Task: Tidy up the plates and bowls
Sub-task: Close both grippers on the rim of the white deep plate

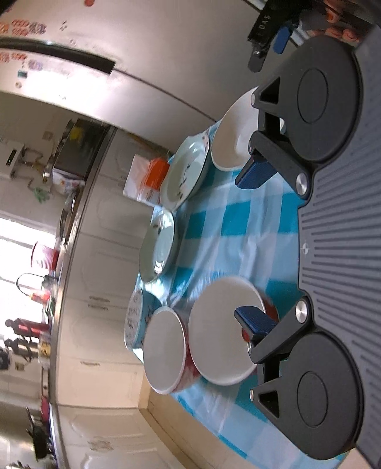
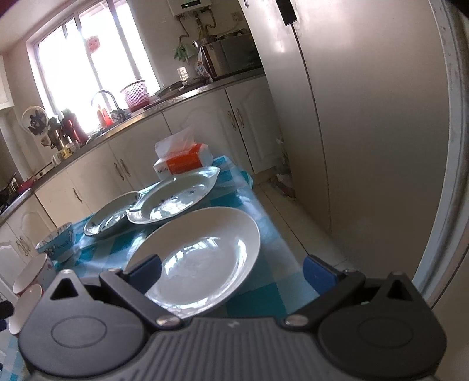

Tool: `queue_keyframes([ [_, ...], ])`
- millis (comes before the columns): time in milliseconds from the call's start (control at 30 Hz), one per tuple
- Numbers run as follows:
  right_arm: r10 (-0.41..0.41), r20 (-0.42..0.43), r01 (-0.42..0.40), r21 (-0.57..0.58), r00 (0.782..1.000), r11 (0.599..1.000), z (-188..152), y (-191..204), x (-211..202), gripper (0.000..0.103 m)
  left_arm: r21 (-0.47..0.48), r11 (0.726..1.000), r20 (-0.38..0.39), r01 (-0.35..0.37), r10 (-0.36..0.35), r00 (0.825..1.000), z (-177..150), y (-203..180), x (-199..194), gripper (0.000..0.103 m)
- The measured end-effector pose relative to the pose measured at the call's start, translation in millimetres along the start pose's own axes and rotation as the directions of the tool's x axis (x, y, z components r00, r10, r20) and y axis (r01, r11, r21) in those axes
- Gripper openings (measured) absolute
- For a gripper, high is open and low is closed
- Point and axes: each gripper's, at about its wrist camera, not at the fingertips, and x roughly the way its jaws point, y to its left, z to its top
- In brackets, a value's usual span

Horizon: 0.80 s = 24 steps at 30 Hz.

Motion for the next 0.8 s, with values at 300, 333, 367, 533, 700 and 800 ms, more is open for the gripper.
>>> queue_keyframes([
  [300,0.04,0.004,-0.04,0.025,0.999,0.999,-3,-14,-16,0.102,0.049,0.998,-0.021,0.03,-0.029,0.999,-17,-33,-6,0.103],
  [333,0.04,0.003,-0.04,0.027,0.999,0.999,-4,-15,-17,0.102,0.056,0.998,-0.026,0.033,-0.032,0.999,-19,-37,-6,0.103],
  [367,0.04,0.001,-0.04,0.026,0.999,0.999,-6,-17,-19,0.102,0.06,0.997,-0.03,0.038,-0.037,0.999,-21,-40,-5,0.103],
  [533,0.05,-0.012,-0.05,0.017,0.999,0.999,-9,-22,-15,0.089,0.091,0.993,-0.037,0.075,-0.072,0.997,-27,-60,4,0.103],
  [700,0.057,-0.01,-0.057,0.059,0.998,0.997,-9,-31,-1,0.078,0.115,0.99,-0.027,0.087,-0.084,0.996,-28,-73,29,0.103],
  [800,0.06,-0.012,-0.058,0.089,0.998,0.994,-8,-38,11,0.071,0.115,0.989,-0.043,0.091,-0.087,0.995,-28,-79,48,0.097],
])
